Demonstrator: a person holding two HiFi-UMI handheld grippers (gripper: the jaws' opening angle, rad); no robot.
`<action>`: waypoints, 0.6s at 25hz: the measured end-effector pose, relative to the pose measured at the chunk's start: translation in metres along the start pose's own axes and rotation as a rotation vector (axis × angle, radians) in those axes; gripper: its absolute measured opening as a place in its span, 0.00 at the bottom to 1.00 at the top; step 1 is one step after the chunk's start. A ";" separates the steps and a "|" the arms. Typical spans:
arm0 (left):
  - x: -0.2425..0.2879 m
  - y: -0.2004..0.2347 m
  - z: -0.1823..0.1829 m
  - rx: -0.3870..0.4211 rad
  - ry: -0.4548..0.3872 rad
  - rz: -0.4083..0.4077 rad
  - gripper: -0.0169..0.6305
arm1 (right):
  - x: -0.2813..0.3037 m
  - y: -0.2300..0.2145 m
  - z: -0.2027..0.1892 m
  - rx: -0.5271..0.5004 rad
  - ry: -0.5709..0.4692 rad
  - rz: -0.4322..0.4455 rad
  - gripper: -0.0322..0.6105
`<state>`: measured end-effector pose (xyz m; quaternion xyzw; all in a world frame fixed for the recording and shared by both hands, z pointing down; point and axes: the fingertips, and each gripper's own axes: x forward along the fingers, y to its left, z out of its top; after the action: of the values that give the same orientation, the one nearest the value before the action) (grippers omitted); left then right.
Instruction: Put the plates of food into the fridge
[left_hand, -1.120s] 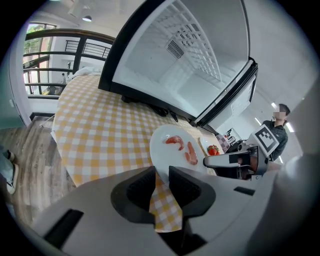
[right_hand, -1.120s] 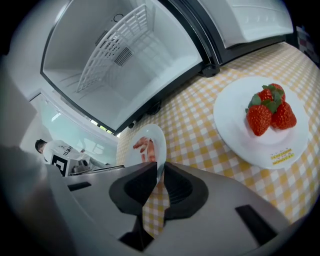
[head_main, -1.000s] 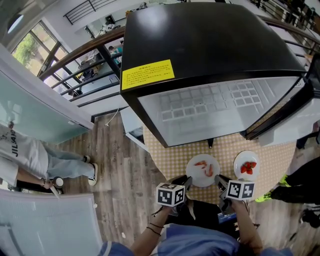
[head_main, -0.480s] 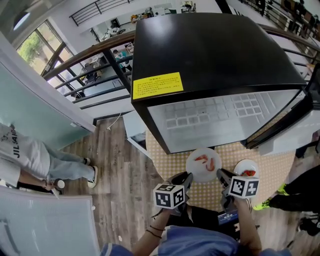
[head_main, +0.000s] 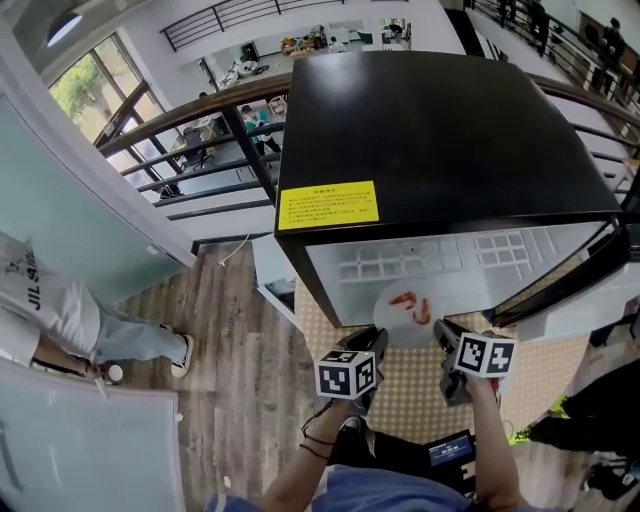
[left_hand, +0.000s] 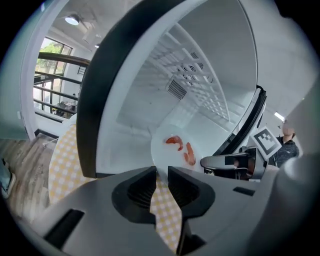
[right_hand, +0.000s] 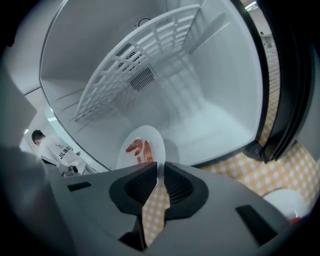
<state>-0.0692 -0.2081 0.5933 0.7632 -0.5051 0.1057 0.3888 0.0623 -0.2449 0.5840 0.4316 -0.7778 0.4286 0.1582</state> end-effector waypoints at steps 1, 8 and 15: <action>0.005 0.002 0.004 0.000 -0.001 0.006 0.15 | 0.005 -0.002 0.007 -0.007 -0.003 -0.002 0.14; 0.032 0.015 0.029 -0.033 0.000 0.053 0.15 | 0.040 -0.012 0.042 -0.030 0.006 -0.004 0.14; 0.050 0.018 0.042 -0.053 0.003 0.090 0.15 | 0.062 -0.023 0.064 -0.043 0.027 -0.013 0.14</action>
<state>-0.0708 -0.2753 0.6010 0.7290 -0.5409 0.1109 0.4047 0.0526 -0.3354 0.5976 0.4274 -0.7817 0.4166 0.1805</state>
